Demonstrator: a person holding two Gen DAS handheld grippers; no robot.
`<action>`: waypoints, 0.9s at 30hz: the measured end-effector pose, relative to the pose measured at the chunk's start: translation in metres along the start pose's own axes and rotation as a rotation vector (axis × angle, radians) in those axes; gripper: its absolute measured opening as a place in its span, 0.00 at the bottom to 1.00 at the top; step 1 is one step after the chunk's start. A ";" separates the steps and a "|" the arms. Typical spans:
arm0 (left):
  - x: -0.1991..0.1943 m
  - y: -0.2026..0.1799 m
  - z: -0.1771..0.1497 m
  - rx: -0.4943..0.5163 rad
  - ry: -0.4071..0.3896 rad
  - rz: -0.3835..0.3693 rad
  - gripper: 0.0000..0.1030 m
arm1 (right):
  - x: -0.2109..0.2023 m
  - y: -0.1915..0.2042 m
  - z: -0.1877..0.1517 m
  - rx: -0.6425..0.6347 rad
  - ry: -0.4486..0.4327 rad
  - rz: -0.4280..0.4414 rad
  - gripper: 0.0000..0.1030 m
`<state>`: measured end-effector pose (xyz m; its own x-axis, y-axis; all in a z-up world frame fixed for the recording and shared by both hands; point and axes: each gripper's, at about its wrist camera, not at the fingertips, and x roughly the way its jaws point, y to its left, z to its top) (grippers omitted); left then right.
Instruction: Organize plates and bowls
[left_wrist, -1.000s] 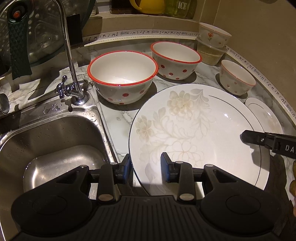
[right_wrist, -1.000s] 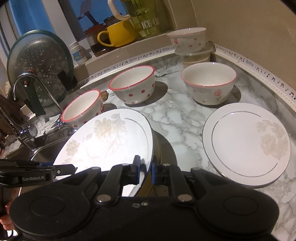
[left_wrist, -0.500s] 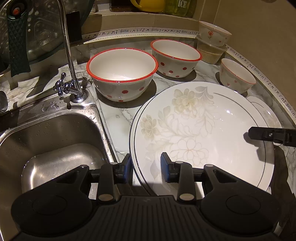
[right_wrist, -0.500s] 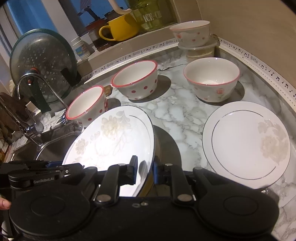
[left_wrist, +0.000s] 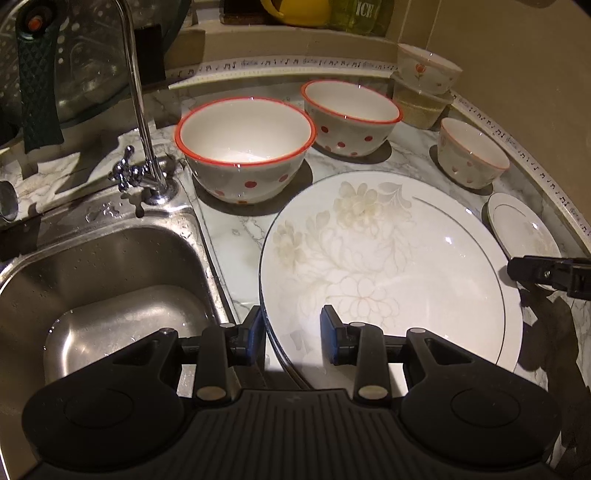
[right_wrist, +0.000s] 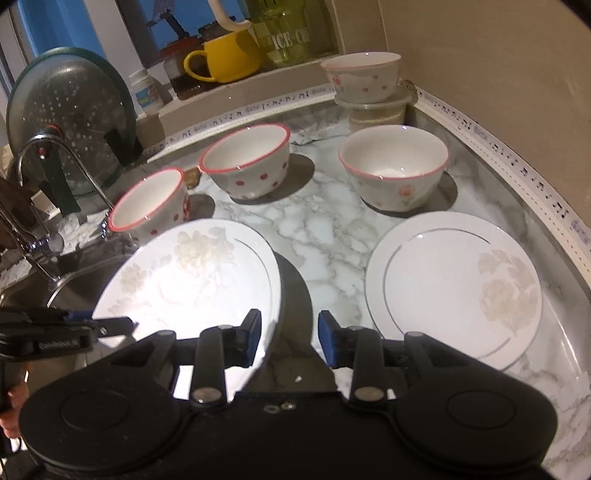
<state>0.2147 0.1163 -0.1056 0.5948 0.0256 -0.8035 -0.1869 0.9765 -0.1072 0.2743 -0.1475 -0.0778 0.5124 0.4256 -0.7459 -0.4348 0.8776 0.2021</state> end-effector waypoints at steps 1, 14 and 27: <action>-0.001 0.000 0.000 0.005 -0.002 -0.001 0.32 | -0.002 -0.002 -0.001 0.003 -0.004 -0.007 0.35; 0.005 0.001 0.001 0.015 0.026 -0.015 0.32 | 0.016 0.007 -0.016 0.084 0.043 0.065 0.14; -0.013 -0.013 -0.023 0.039 0.065 -0.025 0.31 | -0.007 0.011 -0.038 0.048 0.034 0.027 0.14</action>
<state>0.1918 0.0980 -0.1070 0.5462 -0.0112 -0.8376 -0.1411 0.9844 -0.1052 0.2374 -0.1493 -0.0946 0.4750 0.4421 -0.7609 -0.4112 0.8759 0.2522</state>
